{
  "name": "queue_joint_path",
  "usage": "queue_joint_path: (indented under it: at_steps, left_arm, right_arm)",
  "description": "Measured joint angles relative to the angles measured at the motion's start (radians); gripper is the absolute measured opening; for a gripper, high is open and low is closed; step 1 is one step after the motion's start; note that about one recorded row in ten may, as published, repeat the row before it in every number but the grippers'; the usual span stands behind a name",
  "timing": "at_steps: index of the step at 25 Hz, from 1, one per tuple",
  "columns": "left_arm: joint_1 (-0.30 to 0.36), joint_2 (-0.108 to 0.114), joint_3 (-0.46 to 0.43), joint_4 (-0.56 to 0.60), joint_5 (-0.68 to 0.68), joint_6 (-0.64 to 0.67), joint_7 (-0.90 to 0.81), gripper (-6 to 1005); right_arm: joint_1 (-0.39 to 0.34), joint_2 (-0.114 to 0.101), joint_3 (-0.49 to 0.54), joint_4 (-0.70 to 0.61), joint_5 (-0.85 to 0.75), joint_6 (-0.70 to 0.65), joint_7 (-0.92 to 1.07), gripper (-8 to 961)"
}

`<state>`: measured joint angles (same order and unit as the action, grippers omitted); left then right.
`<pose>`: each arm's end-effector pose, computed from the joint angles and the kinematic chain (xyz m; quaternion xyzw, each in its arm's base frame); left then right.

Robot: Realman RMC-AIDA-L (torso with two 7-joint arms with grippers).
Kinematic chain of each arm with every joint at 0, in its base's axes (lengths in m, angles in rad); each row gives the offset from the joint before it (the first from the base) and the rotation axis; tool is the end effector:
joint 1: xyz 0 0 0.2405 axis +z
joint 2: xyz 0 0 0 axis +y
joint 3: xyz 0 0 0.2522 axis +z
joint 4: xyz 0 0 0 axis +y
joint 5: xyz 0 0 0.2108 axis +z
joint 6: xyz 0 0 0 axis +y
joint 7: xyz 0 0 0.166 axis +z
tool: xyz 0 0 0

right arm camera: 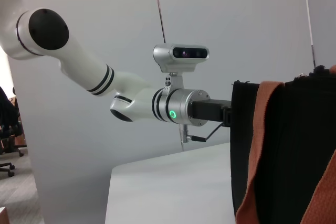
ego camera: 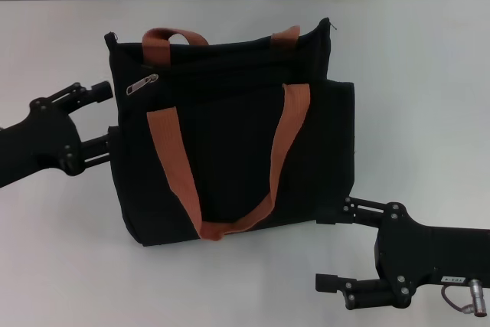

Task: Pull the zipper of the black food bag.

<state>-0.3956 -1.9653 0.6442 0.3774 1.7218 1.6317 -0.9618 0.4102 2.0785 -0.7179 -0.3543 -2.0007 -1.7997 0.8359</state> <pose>-0.2989 0.2998 0.0150 -0.8986 -0.1603 -0.3335 0.2359 0.2635 0.2330 -0.0590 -0.9382 0.0891 0.3324 0.0373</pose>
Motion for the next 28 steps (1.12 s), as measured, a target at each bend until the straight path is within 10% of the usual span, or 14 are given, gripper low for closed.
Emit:
queue_joint_path:
  at_steps: [9, 28]
  left_arm:
    - [-0.010, -0.013, -0.002, 0.024, 0.012, 0.002, 0.008, 716]
    - [-0.003, -0.034, -0.034, 0.024, -0.032, 0.100, 0.055, 29]
  right_arm:
    - [-0.001, 0.000, 0.000, 0.000, 0.001, -0.002, 0.000, 830]
    - [0.054, 0.003, 0.234, 0.047, 0.051, -0.253, 0.152, 831]
